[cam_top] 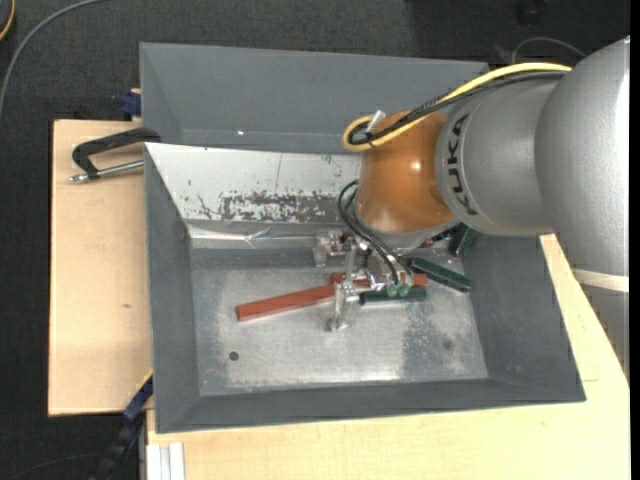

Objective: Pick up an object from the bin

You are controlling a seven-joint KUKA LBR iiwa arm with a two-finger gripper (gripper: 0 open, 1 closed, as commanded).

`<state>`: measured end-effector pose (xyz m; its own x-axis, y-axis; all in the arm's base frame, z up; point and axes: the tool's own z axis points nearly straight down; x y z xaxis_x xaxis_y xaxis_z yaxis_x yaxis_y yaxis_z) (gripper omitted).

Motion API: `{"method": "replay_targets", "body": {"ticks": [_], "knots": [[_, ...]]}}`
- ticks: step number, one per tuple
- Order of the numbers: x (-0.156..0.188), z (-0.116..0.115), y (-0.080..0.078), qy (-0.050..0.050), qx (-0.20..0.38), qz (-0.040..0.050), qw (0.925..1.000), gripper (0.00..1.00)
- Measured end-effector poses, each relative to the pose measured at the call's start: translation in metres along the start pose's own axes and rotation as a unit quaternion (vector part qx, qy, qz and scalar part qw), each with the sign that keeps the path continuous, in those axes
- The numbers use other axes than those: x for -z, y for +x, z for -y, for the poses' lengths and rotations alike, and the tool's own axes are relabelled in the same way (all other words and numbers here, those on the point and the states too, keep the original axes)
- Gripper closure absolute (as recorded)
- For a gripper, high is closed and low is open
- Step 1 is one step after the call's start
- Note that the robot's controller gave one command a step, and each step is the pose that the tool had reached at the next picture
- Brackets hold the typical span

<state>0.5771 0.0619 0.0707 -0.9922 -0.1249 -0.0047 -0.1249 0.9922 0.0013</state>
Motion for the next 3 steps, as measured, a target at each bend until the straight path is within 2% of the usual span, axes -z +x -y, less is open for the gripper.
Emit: {"method": "replay_targets", "body": {"ticks": [1, 2, 3], "knots": [[0.001, 0.000, -0.001, 0.000, 0.000, 0.0003, 1.0000, 0.00], [0.001, 0.000, -0.001, 0.000, 0.000, -0.0001, 1.0000, 1.00], [0.026, -0.001, -0.003, 0.000, 0.000, 0.0019, 1.0000, 1.00]]}}
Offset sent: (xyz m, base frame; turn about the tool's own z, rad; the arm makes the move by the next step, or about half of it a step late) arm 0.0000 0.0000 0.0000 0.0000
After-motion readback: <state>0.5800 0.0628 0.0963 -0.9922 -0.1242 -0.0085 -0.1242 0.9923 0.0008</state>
